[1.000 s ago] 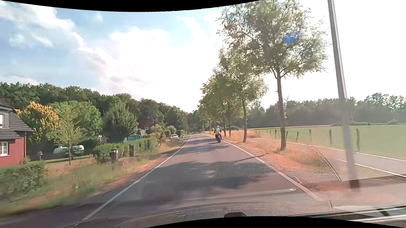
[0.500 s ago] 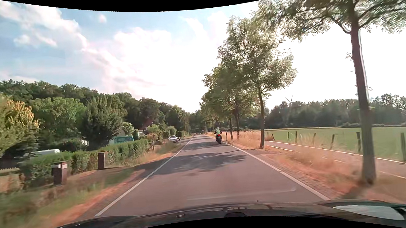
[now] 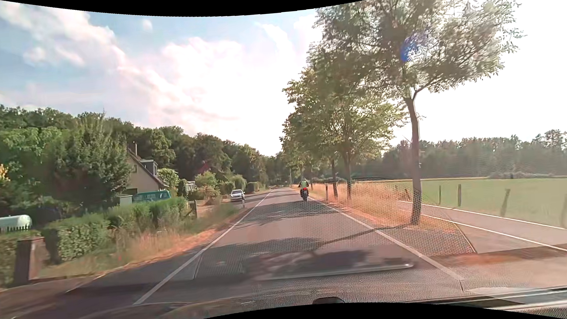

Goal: Follow the waypoints while adhering to traffic rules and regulations

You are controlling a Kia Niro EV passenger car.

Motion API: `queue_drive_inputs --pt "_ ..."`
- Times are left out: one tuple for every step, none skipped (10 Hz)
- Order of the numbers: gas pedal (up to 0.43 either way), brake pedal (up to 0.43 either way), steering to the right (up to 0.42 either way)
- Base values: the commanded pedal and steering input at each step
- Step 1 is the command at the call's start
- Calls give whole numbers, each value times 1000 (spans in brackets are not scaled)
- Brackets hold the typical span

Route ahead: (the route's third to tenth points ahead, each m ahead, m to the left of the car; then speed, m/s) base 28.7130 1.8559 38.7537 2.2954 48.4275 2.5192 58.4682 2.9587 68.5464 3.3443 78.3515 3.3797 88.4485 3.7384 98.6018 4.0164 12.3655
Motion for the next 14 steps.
queue_drive_inputs --pt "157 0 -10" --pt "157 0 -10" --pt "157 0 -10" --pt "157 0 -10" --pt "157 0 -10" --pt "157 0 -9" --pt "157 0 -9" --pt "157 0 -9" --pt "157 0 -9" --pt "157 0 -7" --pt "157 0 -5" --pt "157 0 -4" --pt "157 0 -4" --pt "157 0 -4"
